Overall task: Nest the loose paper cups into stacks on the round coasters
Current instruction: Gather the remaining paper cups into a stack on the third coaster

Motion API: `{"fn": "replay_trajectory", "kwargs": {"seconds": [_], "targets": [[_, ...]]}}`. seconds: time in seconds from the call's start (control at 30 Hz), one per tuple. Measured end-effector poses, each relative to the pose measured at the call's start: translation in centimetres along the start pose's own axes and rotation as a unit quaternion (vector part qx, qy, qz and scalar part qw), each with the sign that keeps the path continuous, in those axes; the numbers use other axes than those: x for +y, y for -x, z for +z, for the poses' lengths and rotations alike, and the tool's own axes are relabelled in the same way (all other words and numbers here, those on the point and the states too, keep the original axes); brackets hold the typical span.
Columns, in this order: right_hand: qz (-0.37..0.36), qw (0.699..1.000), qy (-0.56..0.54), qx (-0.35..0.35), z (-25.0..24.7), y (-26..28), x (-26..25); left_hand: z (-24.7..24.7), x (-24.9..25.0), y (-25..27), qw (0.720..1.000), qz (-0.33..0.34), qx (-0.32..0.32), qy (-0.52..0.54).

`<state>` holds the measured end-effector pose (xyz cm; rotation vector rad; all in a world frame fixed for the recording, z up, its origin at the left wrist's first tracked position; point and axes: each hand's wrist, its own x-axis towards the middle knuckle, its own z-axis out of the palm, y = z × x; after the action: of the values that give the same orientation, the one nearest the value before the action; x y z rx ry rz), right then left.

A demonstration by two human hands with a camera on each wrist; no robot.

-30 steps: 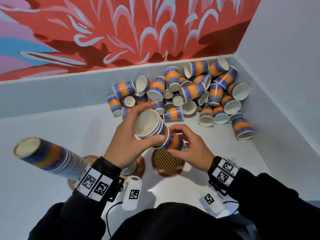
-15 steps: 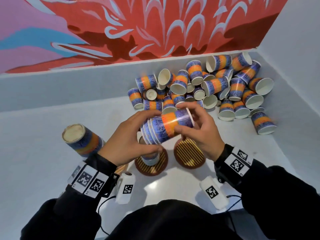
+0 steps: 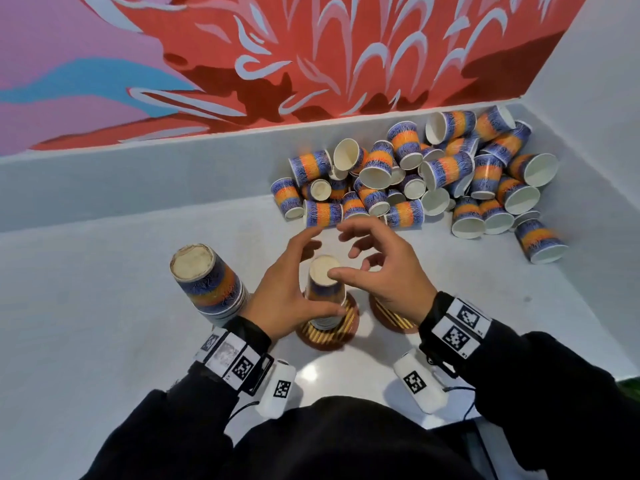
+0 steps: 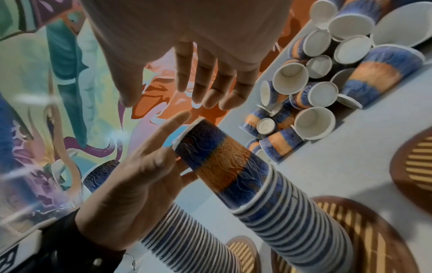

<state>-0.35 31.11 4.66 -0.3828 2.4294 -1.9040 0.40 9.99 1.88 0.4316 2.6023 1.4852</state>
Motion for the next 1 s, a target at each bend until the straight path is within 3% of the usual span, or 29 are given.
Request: {"fn": "replay_trajectory", "kwargs": {"seconds": [0.23,0.5,0.63,0.73,0.87,1.0], "targets": [[0.040,0.998,-0.002,0.039,-0.9,0.9,1.9,-1.1,1.6,-0.6,0.999,0.037,0.026,-0.008],[0.051,0.995,0.012,0.082,-5.6,0.8,1.8,0.6,8.7,-3.9,0.984,0.136,0.112,0.026],[0.074,0.989,0.040,0.119,-9.0,0.9,3.2,3.0,11.3,-5.7,0.979,0.174,0.100,0.011],[0.087,0.975,0.121,0.165,-12.6,1.4,5.9,5.8,12.3,-7.5,0.980,0.185,0.073,-0.014],[0.112,0.931,0.264,0.225,-18.0,1.7,11.7,10.5,12.1,-10.6,0.986,0.161,0.017,-0.050],[0.170,0.887,0.320,0.286,-23.7,2.0,17.2,15.2,10.7,-14.2,0.989,0.117,-0.042,-0.076]]}}
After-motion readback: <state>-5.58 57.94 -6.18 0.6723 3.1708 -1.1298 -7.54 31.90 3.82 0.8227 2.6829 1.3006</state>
